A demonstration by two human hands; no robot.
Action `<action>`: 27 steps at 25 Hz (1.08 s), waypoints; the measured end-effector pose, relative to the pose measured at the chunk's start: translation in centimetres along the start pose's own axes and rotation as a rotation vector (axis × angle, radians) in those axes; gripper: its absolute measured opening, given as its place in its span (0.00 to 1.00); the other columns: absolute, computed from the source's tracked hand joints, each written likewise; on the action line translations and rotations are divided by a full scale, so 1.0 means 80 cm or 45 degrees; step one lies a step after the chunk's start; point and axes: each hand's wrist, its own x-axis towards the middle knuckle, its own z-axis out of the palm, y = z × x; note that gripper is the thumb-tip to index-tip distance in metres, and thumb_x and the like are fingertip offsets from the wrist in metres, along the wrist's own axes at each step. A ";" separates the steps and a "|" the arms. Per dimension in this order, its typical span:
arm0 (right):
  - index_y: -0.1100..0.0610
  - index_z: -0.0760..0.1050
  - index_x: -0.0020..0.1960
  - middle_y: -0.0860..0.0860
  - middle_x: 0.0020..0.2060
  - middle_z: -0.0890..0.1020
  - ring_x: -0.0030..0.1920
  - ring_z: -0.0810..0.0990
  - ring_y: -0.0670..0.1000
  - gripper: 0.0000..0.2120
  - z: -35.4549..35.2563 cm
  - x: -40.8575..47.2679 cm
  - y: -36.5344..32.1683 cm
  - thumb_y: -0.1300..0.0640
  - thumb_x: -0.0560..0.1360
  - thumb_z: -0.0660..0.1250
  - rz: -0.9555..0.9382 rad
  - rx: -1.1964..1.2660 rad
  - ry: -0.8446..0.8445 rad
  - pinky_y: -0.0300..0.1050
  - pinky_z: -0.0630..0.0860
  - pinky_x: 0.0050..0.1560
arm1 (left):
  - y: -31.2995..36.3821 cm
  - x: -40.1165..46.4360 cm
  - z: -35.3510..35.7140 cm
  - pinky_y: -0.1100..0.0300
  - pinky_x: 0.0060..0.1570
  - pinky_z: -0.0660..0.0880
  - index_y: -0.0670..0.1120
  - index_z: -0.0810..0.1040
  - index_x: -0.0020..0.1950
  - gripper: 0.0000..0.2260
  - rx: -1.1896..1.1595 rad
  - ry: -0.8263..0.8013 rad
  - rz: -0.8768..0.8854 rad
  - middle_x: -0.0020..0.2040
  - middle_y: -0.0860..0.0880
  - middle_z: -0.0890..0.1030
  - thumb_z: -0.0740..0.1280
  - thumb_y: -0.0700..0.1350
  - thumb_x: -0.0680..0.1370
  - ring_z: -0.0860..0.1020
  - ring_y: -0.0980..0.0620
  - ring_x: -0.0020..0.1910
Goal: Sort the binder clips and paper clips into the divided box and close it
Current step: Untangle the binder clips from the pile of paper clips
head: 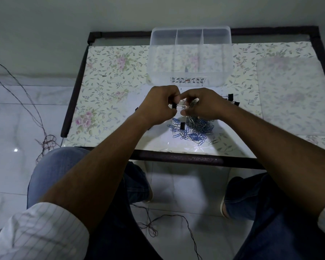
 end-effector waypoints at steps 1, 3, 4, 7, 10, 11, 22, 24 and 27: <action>0.46 0.83 0.63 0.45 0.50 0.84 0.36 0.80 0.35 0.20 -0.002 -0.001 -0.001 0.52 0.72 0.81 0.006 0.034 -0.028 0.34 0.75 0.43 | 0.003 0.000 0.001 0.53 0.45 0.80 0.46 0.79 0.43 0.10 -0.024 0.006 0.007 0.40 0.50 0.83 0.75 0.35 0.67 0.81 0.50 0.40; 0.49 0.85 0.58 0.46 0.45 0.86 0.29 0.79 0.34 0.13 -0.007 -0.002 -0.001 0.54 0.75 0.79 0.033 0.081 -0.075 0.30 0.73 0.34 | 0.005 0.001 0.003 0.51 0.46 0.80 0.46 0.79 0.43 0.10 -0.059 0.027 0.024 0.40 0.50 0.84 0.74 0.35 0.67 0.82 0.48 0.41; 0.52 0.86 0.56 0.49 0.41 0.87 0.27 0.79 0.37 0.09 -0.010 -0.003 -0.002 0.55 0.76 0.79 0.042 0.102 -0.092 0.30 0.74 0.31 | 0.005 0.002 0.004 0.50 0.46 0.80 0.45 0.79 0.44 0.09 -0.059 0.034 0.029 0.40 0.50 0.84 0.74 0.35 0.67 0.82 0.48 0.41; 0.53 0.88 0.49 0.57 0.36 0.88 0.27 0.81 0.45 0.05 -0.019 -0.005 -0.003 0.54 0.75 0.80 0.078 0.163 -0.067 0.36 0.77 0.31 | 0.001 0.004 0.001 0.50 0.46 0.80 0.44 0.80 0.44 0.09 -0.042 0.052 -0.008 0.41 0.48 0.84 0.74 0.35 0.67 0.82 0.47 0.41; 0.51 0.89 0.44 0.53 0.32 0.87 0.28 0.81 0.46 0.04 -0.024 -0.006 0.000 0.51 0.73 0.81 0.068 0.192 0.049 0.36 0.74 0.29 | 0.001 0.005 -0.001 0.51 0.44 0.80 0.43 0.80 0.44 0.09 -0.072 0.108 -0.132 0.40 0.47 0.85 0.76 0.36 0.67 0.82 0.48 0.38; 0.51 0.89 0.43 0.52 0.31 0.87 0.28 0.81 0.46 0.05 -0.024 -0.007 0.001 0.51 0.72 0.81 0.030 0.183 0.103 0.35 0.74 0.29 | 0.002 0.005 -0.001 0.52 0.43 0.81 0.43 0.81 0.44 0.09 -0.101 0.126 -0.193 0.39 0.46 0.85 0.77 0.37 0.67 0.82 0.48 0.37; 0.62 0.85 0.55 0.65 0.41 0.86 0.39 0.85 0.55 0.06 -0.020 -0.001 0.000 0.67 0.78 0.74 0.079 0.750 0.136 0.49 0.86 0.46 | -0.004 0.013 -0.008 0.42 0.50 0.84 0.48 0.80 0.41 0.14 -0.637 0.204 -0.586 0.40 0.43 0.87 0.82 0.37 0.65 0.85 0.42 0.41; 0.64 0.84 0.56 0.61 0.39 0.86 0.38 0.87 0.51 0.07 -0.021 -0.001 -0.003 0.68 0.78 0.73 0.101 0.880 0.147 0.44 0.86 0.44 | -0.003 0.013 -0.009 0.47 0.48 0.84 0.46 0.80 0.43 0.14 -0.700 0.186 -0.610 0.39 0.45 0.85 0.81 0.35 0.67 0.83 0.46 0.40; 0.63 0.85 0.55 0.56 0.38 0.86 0.39 0.88 0.50 0.07 -0.020 0.000 -0.004 0.69 0.77 0.74 0.136 0.977 0.179 0.42 0.85 0.43 | -0.001 0.013 -0.008 0.52 0.45 0.82 0.45 0.80 0.45 0.13 -0.755 0.166 -0.617 0.40 0.45 0.85 0.81 0.34 0.68 0.82 0.47 0.42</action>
